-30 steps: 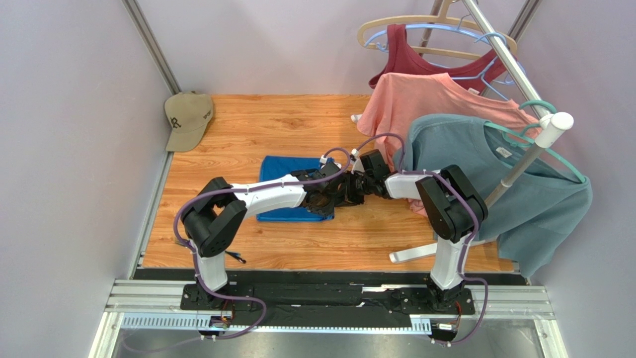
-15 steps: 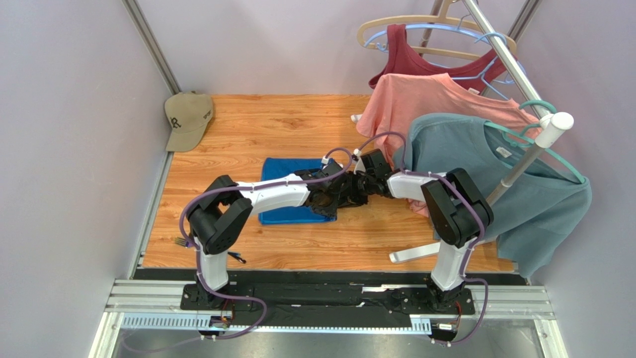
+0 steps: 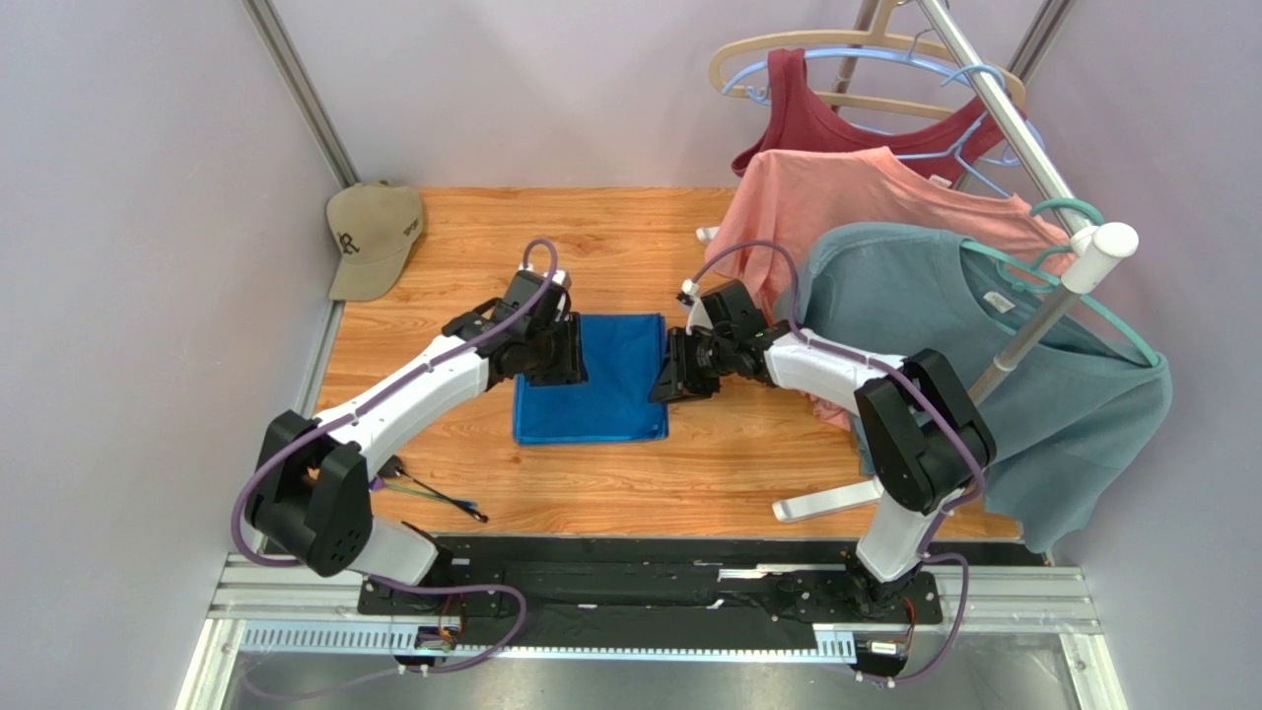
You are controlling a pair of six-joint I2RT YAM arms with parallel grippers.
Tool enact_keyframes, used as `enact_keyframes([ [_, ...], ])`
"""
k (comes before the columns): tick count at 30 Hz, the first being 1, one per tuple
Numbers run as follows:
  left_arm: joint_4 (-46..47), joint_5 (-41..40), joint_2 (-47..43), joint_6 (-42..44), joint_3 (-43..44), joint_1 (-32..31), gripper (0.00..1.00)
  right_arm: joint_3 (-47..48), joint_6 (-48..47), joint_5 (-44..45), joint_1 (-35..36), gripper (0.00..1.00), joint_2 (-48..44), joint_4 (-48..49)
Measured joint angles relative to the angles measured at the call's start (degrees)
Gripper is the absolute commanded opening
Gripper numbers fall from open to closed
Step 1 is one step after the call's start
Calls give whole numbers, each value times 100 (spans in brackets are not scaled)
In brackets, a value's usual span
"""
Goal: Fold the napkin into a case and place the utensils inside
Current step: Smooth out the lower triangle-folded napkin at the center of the board, then rotate the lower triangle-folded napkin at the center of the board.
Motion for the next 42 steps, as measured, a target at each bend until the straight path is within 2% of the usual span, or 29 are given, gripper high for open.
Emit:
enact_keyframes([
  [5, 55, 531, -177, 61, -155, 345, 45, 275, -20, -323, 232, 20, 146, -39],
  [10, 439, 1335, -92, -85, -442, 1508, 42, 175, -44, -404, 251, 15, 284, 20],
  [13, 669, 1725, 361, -210, -264, 1969, 41, -48, -90, -407, 164, 14, 472, 42],
  [18, 822, 1880, 1668, -291, 595, 2087, 41, -256, -127, -463, 35, 14, 686, 116],
  [20, 820, 1867, 2059, -286, 914, 2094, 38, -256, -166, -431, 13, 14, 686, 127],
  [26, 782, 1617, 2931, -258, 1849, 2127, 37, -160, -376, -225, -28, 14, 686, 4],
  [31, 492, 1338, 3687, -170, 2804, 2177, 35, 142, -664, 350, -59, 14, 688, -236],
  [35, 0, 1281, 3864, -201, 2973, 2194, 31, 492, -981, 1121, -101, 15, 715, -557],
  [38, -92, 1268, 3705, -306, 2616, 2194, 32, 916, -1239, 1862, -153, 16, 863, -883],
  [42, 87, 1263, 2863, -529, 1401, 2186, 32, 1427, -1563, 2924, -210, 19, 1078, -1294],
])
